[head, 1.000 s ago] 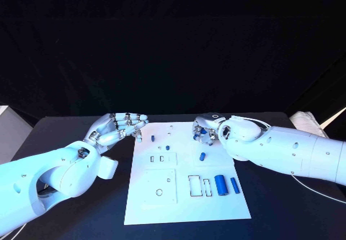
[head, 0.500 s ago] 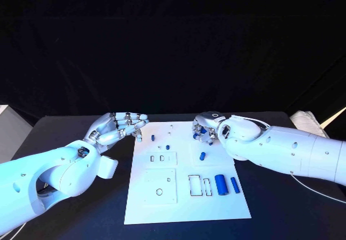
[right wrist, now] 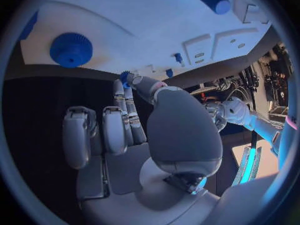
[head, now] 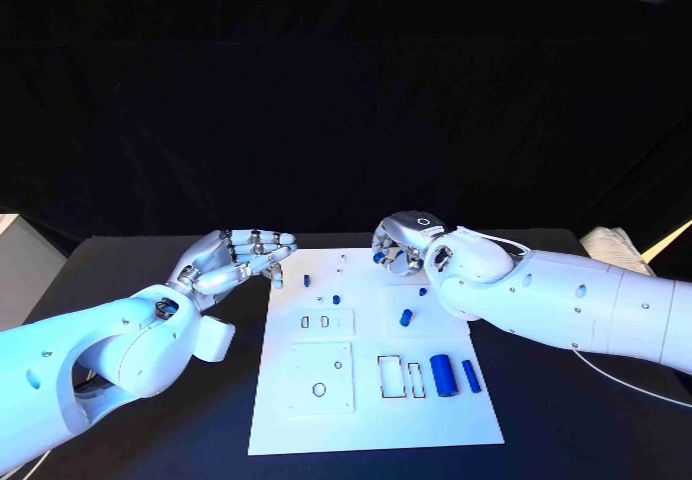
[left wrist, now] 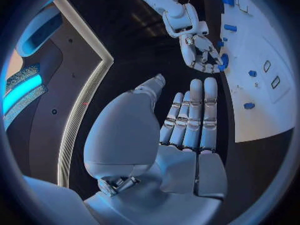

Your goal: Assemble the parts on the task board

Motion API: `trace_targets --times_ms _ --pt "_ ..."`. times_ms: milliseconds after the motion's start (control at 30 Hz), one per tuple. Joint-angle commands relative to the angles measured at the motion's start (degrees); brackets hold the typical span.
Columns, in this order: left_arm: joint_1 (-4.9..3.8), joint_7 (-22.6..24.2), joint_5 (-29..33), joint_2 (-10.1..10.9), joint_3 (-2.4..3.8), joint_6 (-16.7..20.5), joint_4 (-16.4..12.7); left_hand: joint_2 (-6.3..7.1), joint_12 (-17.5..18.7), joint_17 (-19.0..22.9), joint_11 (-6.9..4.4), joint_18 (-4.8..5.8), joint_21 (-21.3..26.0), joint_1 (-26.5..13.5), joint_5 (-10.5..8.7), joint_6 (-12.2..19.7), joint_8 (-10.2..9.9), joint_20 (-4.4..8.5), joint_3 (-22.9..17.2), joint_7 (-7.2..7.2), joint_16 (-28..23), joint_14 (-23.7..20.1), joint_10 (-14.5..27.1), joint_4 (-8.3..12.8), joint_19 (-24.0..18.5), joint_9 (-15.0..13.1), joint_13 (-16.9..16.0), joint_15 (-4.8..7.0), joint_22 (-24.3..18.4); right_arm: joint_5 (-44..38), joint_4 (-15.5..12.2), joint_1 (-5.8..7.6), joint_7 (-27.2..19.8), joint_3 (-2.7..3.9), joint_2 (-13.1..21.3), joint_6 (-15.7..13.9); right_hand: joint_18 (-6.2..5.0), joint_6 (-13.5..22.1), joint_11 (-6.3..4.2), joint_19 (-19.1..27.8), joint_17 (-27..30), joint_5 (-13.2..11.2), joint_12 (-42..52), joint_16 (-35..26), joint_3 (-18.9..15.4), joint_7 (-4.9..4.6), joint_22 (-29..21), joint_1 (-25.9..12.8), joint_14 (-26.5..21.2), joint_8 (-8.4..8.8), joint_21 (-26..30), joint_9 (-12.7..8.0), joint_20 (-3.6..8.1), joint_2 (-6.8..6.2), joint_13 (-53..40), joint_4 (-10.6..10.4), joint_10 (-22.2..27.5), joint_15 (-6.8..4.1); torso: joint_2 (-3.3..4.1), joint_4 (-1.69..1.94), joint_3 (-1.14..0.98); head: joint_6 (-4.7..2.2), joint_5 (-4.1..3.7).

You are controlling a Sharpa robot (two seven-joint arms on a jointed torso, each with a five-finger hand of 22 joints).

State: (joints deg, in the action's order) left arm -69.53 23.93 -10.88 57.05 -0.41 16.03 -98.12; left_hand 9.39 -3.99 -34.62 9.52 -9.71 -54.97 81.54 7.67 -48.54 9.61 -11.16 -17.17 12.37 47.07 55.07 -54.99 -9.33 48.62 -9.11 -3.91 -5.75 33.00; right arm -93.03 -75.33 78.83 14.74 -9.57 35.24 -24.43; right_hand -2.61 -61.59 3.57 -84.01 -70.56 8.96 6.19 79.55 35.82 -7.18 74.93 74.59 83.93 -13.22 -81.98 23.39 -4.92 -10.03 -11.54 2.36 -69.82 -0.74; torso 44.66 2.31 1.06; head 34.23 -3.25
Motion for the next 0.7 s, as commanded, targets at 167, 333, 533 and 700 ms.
trace_targets --times_ms 167,333,533,700 --pt "-0.16 0.16 -0.1 -0.24 0.05 -1.42 -0.01 -0.57 0.18 0.05 0.12 -0.78 -0.24 -0.19 -0.22 0.43 -0.38 -0.03 -0.18 0.12 0.34 -0.39 0.36 0.29 -0.5 -0.06 0.05 0.08 0.05 -1.35 1.53 0.18 1.56 0.1 -2.64 -3.4 0.21 0.1 -0.03 -1.81 -0.13 0.31 -0.05 0.28 -0.24 -0.06 3.73 -0.23 2.62 -0.17 -0.27 0.09 0.28 -0.45 -0.42 -0.06 -0.14 -0.38 0.39 0.3 -0.03 -0.23 -0.01" --pt "-0.16 0.13 -0.1 -0.41 0.05 -1.53 -0.09 -0.57 0.18 0.05 0.12 -0.78 -0.24 -0.19 -0.22 0.43 -0.38 -0.03 -0.18 0.12 0.34 -0.39 0.36 0.29 -0.5 -0.06 0.05 0.08 0.05 -0.95 3.03 0.16 1.22 0.12 -4.42 -3.39 0.22 0.14 -0.02 -1.83 -0.19 0.29 -0.07 0.32 -0.24 -0.07 3.79 -0.29 2.63 -0.15 -0.31 0.12 0.28 -0.44 -0.43 -0.1 -0.12 -0.38 0.6 0.6 0.08 -0.29 -0.22" --pt "-0.17 0.09 -0.1 -0.61 0.05 -1.59 -0.21 -0.57 0.18 0.05 0.12 -0.78 -0.24 -0.19 -0.22 0.43 -0.38 -0.03 -0.18 0.12 0.34 -0.39 0.36 0.29 -0.5 -0.06 0.05 0.08 0.05 -0.33 4.54 0.0 0.56 0.13 -6.17 -3.29 0.2 0.48 0.05 -1.8 -0.16 0.26 -0.19 0.33 -0.26 -0.14 3.74 -0.56 2.62 0.02 -0.26 0.24 0.25 -0.58 -0.47 -0.24 0.01 -0.33 0.86 0.86 0.22 -0.45 -0.25" --pt "-0.32 0.06 -0.1 -0.75 0.06 -1.6 -0.39 -0.57 0.18 0.05 0.12 -0.78 -0.24 -0.19 -0.22 0.43 -0.38 -0.03 -0.18 0.12 0.34 -0.39 0.36 0.29 -0.5 -0.06 0.05 0.08 0.05 -0.08 5.86 -0.25 0.3 0.13 -7.46 -3.2 0.2 0.56 0.05 -1.8 -0.12 0.28 -0.22 0.32 -0.26 -0.15 3.73 -0.61 2.61 0.06 -0.25 0.27 0.24 -0.62 -0.48 -0.26 0.04 -0.32 1.08 0.94 0.28 -0.57 -0.2"
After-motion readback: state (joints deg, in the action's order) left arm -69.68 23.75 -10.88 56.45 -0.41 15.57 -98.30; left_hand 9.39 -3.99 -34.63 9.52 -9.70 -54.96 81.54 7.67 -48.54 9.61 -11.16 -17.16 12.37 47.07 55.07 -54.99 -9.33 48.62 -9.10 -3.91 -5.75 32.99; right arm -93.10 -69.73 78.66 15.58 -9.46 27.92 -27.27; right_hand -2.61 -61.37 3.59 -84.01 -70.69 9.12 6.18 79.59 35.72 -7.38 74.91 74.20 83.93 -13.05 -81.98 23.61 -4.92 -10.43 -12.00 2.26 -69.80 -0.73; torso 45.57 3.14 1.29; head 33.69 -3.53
